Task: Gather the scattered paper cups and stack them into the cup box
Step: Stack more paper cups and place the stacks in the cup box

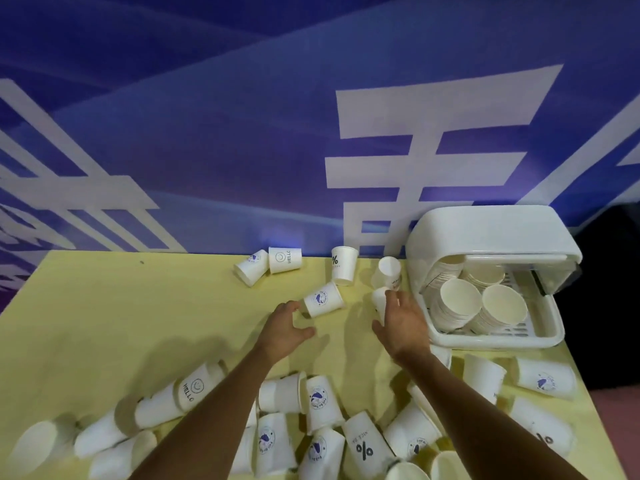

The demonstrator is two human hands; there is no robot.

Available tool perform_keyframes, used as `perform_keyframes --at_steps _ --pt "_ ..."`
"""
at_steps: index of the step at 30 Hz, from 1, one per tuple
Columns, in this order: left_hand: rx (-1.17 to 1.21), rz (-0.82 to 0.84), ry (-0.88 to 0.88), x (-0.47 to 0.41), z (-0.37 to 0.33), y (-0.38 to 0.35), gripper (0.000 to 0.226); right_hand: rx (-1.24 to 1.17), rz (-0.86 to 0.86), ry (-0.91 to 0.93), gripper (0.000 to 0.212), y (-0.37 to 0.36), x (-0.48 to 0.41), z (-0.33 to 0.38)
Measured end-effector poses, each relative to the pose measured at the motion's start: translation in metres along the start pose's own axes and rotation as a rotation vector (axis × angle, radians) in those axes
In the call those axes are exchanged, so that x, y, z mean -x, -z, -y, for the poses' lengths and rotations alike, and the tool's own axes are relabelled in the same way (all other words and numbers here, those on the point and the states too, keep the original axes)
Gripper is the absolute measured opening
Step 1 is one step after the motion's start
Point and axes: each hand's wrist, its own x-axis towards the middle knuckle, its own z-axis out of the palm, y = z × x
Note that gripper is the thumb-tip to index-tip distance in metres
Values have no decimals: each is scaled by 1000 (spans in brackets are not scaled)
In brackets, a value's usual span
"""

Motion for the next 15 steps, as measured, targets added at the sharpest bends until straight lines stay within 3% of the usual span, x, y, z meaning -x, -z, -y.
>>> perform_keyframes --at_steps 10,15 --pt "-64 8 12 -60 -13 -23 80 123 -20 22 56 -26 -4 -9" --pt "-91 -11 1 -70 -10 -38 66 126 -11 15 55 -31 -7 -15"
